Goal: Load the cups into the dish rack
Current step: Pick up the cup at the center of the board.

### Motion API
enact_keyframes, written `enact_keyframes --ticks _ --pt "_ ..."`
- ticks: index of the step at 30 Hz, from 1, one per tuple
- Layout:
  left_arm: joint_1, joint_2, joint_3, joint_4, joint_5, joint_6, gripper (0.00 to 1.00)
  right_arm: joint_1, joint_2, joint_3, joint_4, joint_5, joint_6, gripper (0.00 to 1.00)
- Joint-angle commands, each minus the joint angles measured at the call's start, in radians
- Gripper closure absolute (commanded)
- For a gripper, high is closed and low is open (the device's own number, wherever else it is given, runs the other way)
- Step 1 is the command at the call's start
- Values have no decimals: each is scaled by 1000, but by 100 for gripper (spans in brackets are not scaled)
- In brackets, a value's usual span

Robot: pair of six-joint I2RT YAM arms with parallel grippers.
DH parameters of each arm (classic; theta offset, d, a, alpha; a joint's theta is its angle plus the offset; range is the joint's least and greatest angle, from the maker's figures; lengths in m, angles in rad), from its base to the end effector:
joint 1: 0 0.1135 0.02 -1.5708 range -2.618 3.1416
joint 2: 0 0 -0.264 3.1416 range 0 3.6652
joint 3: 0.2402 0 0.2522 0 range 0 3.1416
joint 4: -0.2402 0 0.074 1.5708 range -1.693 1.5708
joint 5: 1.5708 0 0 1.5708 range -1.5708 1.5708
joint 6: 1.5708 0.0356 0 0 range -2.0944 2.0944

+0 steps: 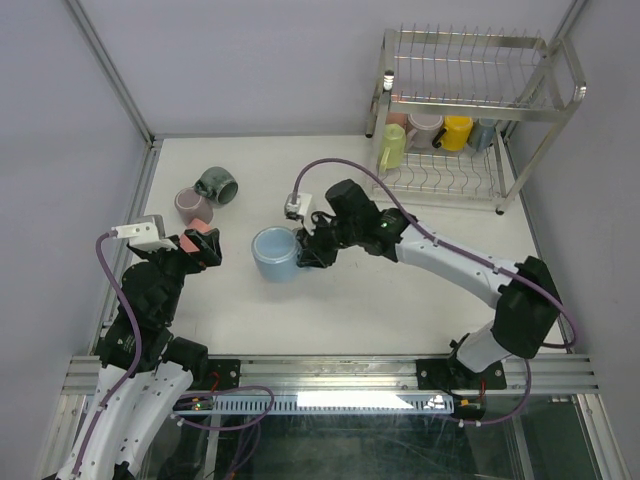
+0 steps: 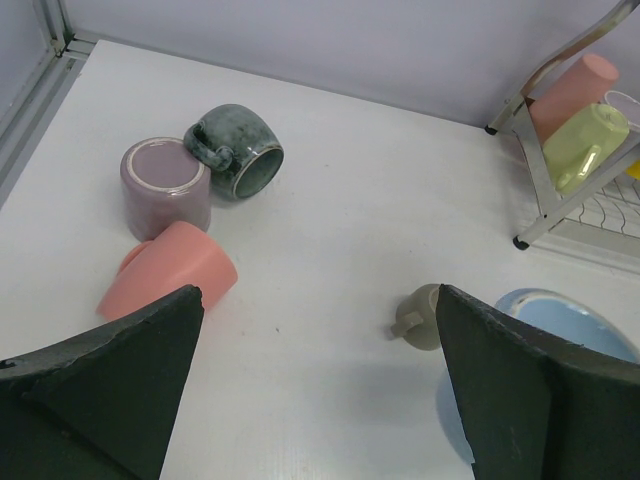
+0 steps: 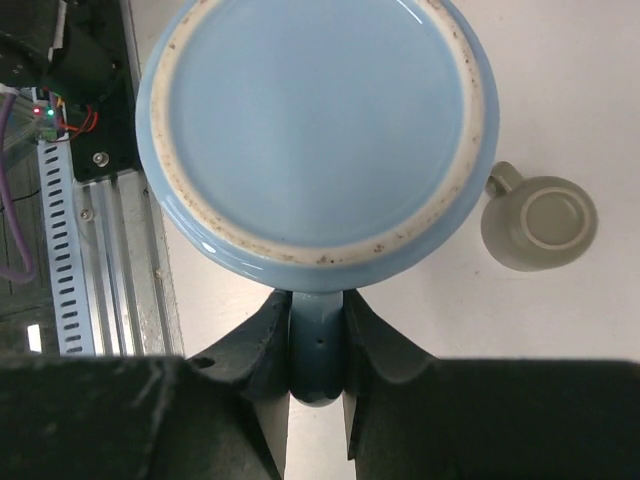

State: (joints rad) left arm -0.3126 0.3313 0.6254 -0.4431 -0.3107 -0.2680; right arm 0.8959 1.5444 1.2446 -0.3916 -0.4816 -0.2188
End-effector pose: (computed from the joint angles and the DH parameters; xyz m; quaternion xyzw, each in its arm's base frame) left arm 0.0929 -0.0186 0.3118 -0.0842 0.7507 -0.0722 0.6512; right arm 0.2034 0.2805 0.2951 -0.5510 0.6921 0.3408 0.3183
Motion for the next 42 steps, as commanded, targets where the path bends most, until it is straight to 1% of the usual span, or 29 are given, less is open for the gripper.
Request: enact_keyframes --ticks 1,8,13,18,23,27,32,36,42 --pt "12 -3 0 27 20 30 1 -105 -148 8 28 -197 -119 100" --pt "13 2 0 27 24 32 1 -292 -263 -27 -123 -301 -303 100" --pt "15 2 0 27 25 32 1 -441 -317 -51 -201 -325 -393 100" --pt "14 2 2 27 28 32 1 -628 -339 -59 -242 -383 -450 100" --pt "15 0 1 28 34 32 1 -834 -357 -79 -247 -431 -519 100" --pt "16 -1 0 31 39 33 1 -981 -373 -105 -209 -426 -556 100" --pt "17 -3 1 33 43 34 1 -1134 -361 -136 -129 -417 -567 100" --pt "20 -5 0 33 46 33 1 -1178 -342 -163 -49 -387 -559 100" --pt "22 -4 0 35 49 34 1 -1181 -308 -214 124 -350 -502 100"
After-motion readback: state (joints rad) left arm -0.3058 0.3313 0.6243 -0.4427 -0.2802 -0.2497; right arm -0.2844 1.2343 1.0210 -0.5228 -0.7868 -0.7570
